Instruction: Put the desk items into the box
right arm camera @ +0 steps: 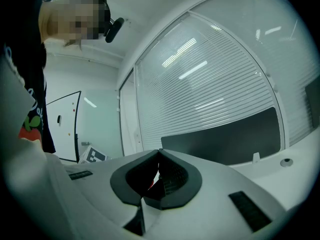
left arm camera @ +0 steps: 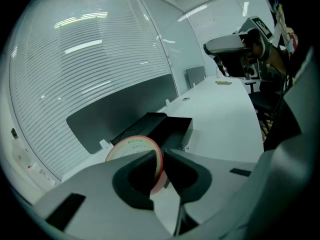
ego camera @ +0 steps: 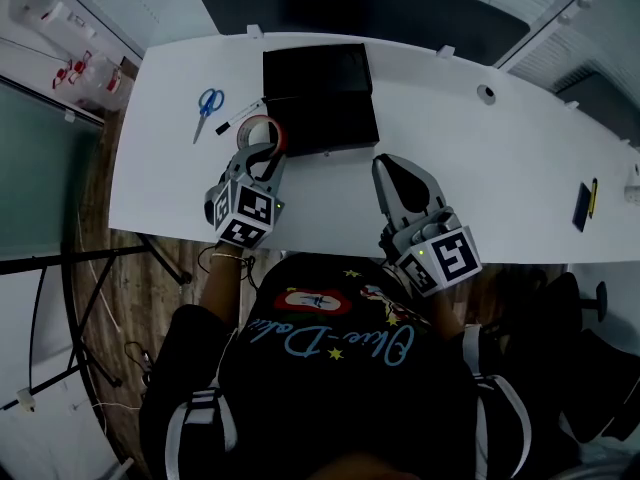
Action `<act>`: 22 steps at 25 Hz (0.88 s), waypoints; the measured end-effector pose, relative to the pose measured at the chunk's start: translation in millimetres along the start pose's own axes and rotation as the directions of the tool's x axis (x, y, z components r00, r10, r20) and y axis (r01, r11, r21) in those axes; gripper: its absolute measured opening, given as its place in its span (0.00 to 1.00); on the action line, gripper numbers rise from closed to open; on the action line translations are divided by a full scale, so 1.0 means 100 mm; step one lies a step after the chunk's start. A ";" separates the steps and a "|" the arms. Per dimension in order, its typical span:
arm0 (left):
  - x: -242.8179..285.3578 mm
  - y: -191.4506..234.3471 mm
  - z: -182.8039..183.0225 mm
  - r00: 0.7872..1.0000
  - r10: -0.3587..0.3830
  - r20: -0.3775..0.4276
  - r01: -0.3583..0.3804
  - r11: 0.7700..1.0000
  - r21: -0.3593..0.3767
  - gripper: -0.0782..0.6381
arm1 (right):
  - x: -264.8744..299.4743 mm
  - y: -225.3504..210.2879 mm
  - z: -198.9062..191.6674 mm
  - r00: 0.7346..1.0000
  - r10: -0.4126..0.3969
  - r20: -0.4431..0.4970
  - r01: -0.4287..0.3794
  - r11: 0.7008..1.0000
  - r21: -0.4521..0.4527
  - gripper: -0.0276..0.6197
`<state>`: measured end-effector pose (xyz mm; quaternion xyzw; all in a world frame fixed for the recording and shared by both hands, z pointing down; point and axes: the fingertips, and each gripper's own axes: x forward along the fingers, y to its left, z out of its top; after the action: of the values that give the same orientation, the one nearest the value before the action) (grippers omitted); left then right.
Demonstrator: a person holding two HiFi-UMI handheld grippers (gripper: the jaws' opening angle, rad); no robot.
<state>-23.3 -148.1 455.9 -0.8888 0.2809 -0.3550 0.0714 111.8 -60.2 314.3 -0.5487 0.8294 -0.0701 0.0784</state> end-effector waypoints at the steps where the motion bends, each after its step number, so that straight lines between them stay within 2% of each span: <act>1: 0.01 -0.02 0.02 1.000 0.002 -0.001 -0.002 1.000 0.003 0.21 | -0.03 -0.03 0.01 1.000 -0.002 0.003 0.002 1.000 -0.001 0.05; 12: 0.16 -0.28 0.35 1.000 0.013 0.008 -0.013 0.999 0.036 0.21 | -0.39 -0.35 0.12 1.000 -0.016 0.003 0.016 1.000 -0.017 0.05; 22: 0.39 -0.31 0.39 0.999 -0.054 0.005 0.053 0.997 0.062 0.21 | -0.36 -0.51 0.15 0.996 -0.087 0.001 0.087 0.996 -0.011 0.05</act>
<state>40.3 -146.4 460.2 -0.8945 0.2456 -0.3624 0.0903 174.7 -47.1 312.1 -0.5849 0.8049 -0.0687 0.0724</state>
